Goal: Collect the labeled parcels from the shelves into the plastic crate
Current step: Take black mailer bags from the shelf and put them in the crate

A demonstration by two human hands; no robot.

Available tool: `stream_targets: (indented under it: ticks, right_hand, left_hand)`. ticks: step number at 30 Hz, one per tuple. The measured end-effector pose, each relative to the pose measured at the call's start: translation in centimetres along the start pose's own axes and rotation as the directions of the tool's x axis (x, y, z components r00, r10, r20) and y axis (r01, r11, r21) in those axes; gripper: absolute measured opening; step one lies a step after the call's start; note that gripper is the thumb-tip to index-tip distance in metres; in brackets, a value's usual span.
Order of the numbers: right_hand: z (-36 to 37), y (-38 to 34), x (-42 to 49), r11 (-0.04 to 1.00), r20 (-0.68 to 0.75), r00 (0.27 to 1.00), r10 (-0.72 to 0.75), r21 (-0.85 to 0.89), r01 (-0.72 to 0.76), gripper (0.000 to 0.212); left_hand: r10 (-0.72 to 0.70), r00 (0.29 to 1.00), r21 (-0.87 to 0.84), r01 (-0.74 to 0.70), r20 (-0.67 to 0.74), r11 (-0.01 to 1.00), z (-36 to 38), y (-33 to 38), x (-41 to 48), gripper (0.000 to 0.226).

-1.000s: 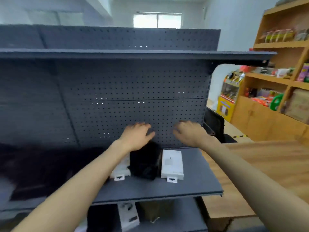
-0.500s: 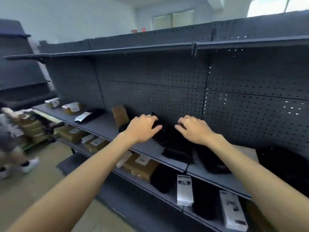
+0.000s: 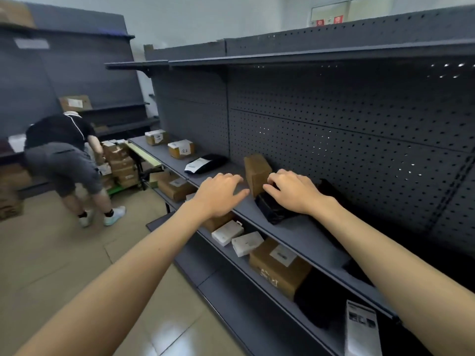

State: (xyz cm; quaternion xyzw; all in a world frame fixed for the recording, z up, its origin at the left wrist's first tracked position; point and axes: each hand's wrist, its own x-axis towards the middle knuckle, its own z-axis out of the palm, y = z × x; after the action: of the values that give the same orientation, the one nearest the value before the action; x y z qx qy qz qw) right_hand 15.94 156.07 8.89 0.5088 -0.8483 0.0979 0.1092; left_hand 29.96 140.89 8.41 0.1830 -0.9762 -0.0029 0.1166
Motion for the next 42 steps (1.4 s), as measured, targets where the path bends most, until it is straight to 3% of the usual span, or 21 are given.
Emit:
stream_targets:
  ticks: [5, 15, 19, 26, 29, 34, 39, 42]
  right_hand:
    - [2.6, 0.9, 6.7, 1.000, 0.008, 1.000, 0.018, -0.018, -0.018, 0.039]
    - [7.4, 5.3, 18.3, 0.979, 0.058, 0.978, 0.201, 0.008, -0.202, 0.041]
    - [10.1, 6.7, 20.4, 0.962, 0.156, 0.950, 0.270, 0.004, -0.274, 0.042]
    - [13.3, 8.0, 23.1, 0.886, 0.165, 0.873, 0.458, -0.001, -0.465, 0.044]
    - [14.8, 8.3, 24.2, 0.811, 0.178, 0.803, 0.569, 0.043, -0.584, 0.050]
    - [17.9, 7.4, 25.9, 0.603, 0.245, 0.639, 0.729, 0.214, -0.769, 0.054]
    - [20.2, 5.6, 26.7, 0.386, 0.249, 0.515, 0.820, 0.423, -0.819, 0.045]
    - [21.2, 4.0, 27.1, 0.315, 0.229, 0.458, 0.859, 0.470, -0.825, 0.038]
  left_hand:
    - [0.017, 1.000, -0.032, -0.017, 0.016, 0.999, 1.4, -4.0, 6.9, 0.053]
    - [0.184, 0.980, -0.030, -0.182, 0.078, 0.983, 5.9, -9.2, 21.7, 0.051]
    - [0.202, 0.970, -0.054, -0.197, 0.133, 0.979, 8.7, -11.6, 24.9, 0.051]
    - [0.253, 0.948, -0.121, -0.233, 0.191, 0.965, 12.4, -14.5, 29.5, 0.050]
    - [0.239, 0.942, -0.134, -0.212, 0.237, 0.968, 13.7, -15.3, 30.8, 0.047]
    - [0.257, 0.928, -0.227, -0.198, 0.269, 0.954, 16.0, -16.3, 32.7, 0.051]
    - [0.316, 0.899, -0.364, -0.198, 0.302, 0.910, 17.5, -17.5, 34.1, 0.056]
    - [0.353, 0.870, -0.520, -0.136, 0.344, 0.843, 18.9, -18.1, 34.5, 0.051]
